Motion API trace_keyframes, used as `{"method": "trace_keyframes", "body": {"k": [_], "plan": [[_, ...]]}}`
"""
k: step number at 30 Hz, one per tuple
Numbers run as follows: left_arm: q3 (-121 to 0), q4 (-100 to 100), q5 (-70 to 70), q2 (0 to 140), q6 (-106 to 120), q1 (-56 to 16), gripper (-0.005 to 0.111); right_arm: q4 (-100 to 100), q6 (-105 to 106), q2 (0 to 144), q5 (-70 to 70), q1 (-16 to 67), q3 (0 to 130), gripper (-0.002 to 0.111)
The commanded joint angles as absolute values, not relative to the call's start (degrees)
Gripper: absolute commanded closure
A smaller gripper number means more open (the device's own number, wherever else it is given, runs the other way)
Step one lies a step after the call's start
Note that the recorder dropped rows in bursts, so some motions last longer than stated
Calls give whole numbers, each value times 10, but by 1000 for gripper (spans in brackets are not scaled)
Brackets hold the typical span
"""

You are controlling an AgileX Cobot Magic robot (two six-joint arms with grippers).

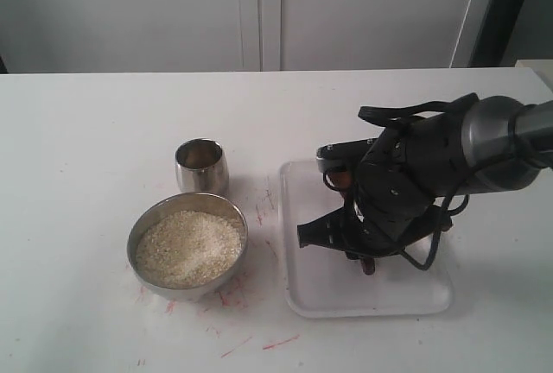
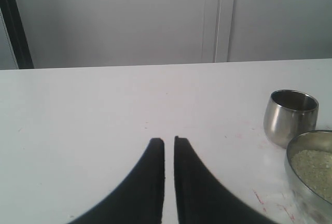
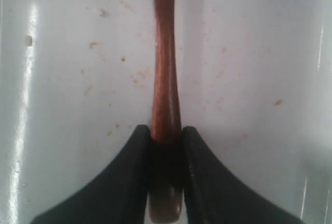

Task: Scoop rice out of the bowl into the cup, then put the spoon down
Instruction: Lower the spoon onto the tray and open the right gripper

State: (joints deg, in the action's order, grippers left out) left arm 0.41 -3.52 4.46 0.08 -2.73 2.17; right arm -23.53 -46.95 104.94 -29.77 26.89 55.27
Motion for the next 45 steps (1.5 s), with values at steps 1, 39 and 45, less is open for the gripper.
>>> {"method": "trace_keyframes", "body": {"k": [1,39,45], "plan": [[0,-38,48,0,-28,19,92,-242,-472,1049,-304,270,555,108],[0,-38,48,0,-28,19,92,-225,-448,977,-324,270,555,83],[0,-38,48,0,-28,19,92,-178,-370,872,-375,270,545,83]]}}
